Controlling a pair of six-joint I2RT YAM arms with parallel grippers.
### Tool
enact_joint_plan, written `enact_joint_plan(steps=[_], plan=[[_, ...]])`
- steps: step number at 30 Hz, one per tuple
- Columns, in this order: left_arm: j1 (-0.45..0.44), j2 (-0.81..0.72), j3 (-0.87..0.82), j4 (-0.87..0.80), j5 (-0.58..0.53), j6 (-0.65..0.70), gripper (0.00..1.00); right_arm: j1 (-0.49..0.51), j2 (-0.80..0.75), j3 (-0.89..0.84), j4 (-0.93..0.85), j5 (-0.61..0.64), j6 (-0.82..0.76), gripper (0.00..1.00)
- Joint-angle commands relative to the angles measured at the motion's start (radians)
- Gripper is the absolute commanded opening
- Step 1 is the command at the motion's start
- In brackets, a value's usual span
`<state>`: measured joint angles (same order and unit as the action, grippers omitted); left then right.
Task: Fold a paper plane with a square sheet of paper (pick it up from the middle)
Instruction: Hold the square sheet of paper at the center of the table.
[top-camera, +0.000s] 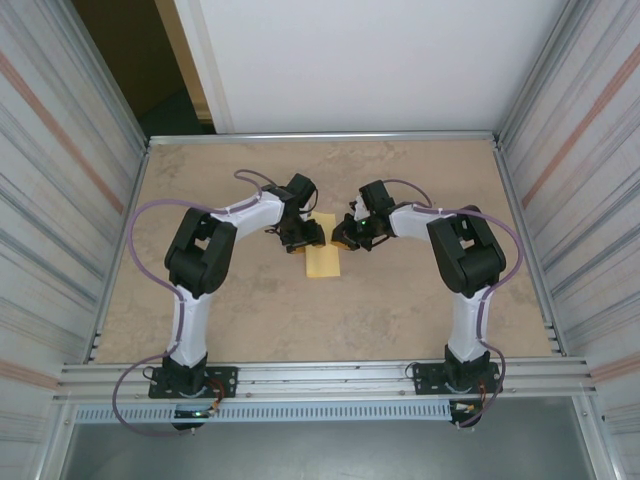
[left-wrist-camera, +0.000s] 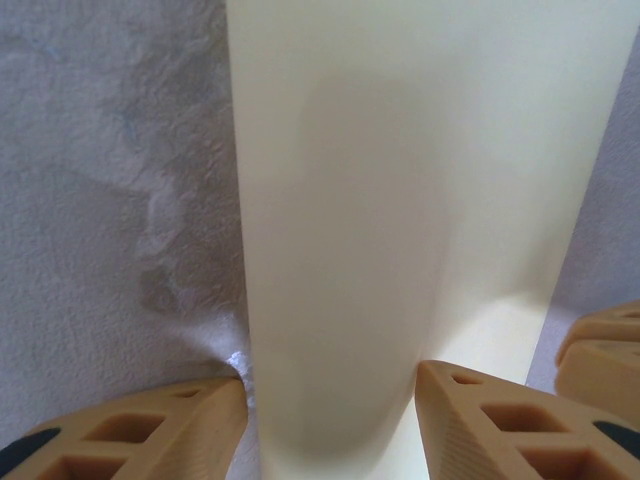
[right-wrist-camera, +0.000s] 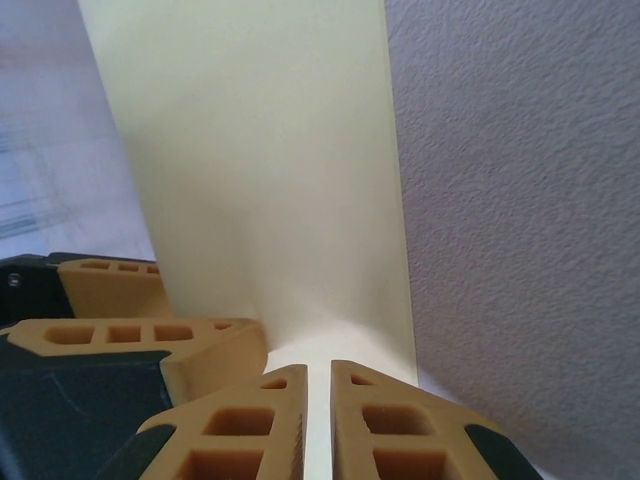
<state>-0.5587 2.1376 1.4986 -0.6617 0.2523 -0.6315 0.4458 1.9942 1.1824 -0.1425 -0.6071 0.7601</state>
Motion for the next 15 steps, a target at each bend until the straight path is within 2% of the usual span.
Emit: enact_joint_plan(steps=[1,15], plan=[[-0.026,0.236,-0.104,0.025,-0.068,0.006,0.52,0.005,0.02,0.025,-0.034,-0.022,-0.035,0.13],[-0.027,0.221,-0.117,0.032,-0.063,0.003,0.52,0.007,0.076,0.016,-0.108,0.023,-0.072,0.11]])
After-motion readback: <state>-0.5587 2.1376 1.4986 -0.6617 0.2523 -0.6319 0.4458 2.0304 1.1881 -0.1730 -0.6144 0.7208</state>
